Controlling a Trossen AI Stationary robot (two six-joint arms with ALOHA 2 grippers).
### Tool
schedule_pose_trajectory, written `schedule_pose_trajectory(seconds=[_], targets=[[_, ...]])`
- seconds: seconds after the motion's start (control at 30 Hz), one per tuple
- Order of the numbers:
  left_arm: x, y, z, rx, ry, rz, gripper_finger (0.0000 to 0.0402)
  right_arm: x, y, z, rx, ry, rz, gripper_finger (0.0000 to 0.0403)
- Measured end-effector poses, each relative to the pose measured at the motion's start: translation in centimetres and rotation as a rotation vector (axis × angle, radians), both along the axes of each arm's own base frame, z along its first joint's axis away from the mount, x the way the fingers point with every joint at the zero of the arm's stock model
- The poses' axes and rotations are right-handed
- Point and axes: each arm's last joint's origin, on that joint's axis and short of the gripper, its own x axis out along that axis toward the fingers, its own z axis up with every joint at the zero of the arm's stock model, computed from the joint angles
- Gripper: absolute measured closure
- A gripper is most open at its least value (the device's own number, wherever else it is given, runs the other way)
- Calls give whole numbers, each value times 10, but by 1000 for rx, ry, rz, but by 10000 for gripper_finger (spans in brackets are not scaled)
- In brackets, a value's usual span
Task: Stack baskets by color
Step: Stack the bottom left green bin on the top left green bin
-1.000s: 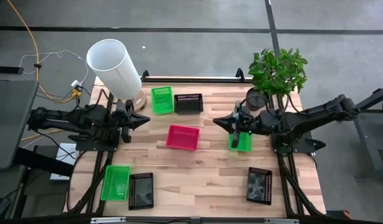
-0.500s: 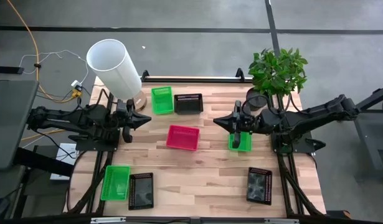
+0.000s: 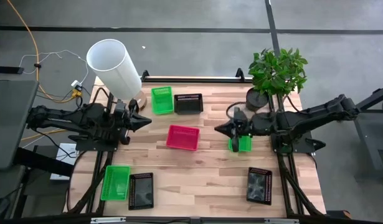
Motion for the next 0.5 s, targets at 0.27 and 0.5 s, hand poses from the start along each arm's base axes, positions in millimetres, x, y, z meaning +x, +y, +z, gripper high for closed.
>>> schedule_pose_trajectory(seconds=[0.27,0.5], targets=[[-1,-3,32,78,87,19,402,-22,8,-47,103,68,0,403],[7,-12,51,35,96,-44,402,-54,-3,-88,188,-142,-77,403]])
